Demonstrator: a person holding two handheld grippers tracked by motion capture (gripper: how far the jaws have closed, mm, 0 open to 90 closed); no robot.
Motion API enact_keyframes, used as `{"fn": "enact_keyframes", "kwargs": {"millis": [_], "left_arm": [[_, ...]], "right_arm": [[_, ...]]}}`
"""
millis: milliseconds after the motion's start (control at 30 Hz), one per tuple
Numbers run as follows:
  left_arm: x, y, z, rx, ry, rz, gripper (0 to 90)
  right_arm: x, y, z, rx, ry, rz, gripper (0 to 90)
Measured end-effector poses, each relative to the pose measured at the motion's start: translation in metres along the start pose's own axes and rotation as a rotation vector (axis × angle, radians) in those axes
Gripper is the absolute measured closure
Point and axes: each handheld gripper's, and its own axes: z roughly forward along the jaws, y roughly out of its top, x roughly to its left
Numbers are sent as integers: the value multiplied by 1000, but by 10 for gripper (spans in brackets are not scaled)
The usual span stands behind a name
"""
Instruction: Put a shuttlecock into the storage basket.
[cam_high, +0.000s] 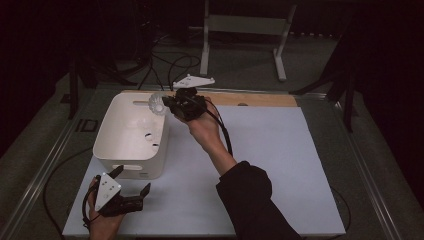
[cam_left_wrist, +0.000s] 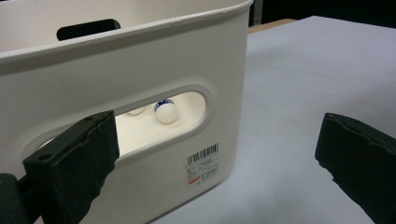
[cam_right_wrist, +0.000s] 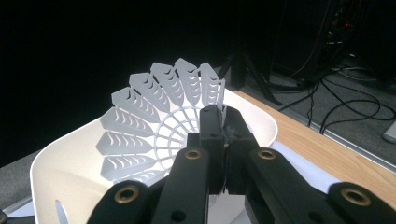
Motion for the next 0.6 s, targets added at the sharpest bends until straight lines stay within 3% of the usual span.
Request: {"fn": "enact_keyframes", "kwargs": {"millis": [600], "left_arm": [[0,0,0,-1,-1,2,5]], "right_arm": [[10,2,8,10,24,-18,888]]}}
